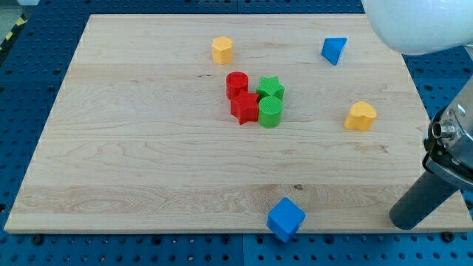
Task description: Point at blue triangle
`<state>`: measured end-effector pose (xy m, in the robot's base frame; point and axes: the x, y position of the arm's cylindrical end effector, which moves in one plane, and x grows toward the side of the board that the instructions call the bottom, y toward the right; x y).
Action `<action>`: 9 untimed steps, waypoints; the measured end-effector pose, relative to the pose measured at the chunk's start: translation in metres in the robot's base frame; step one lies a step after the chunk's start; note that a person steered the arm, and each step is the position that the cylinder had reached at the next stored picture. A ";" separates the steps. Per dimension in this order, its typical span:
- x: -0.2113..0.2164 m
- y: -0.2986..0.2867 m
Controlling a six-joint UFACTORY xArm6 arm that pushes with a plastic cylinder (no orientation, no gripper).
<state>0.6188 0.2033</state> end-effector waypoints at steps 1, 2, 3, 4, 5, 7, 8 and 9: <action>-0.019 -0.014; -0.071 0.014; -0.142 0.021; -0.211 0.030; -0.267 0.029; -0.330 0.029; -0.371 0.023; -0.415 -0.015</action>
<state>0.2034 0.1883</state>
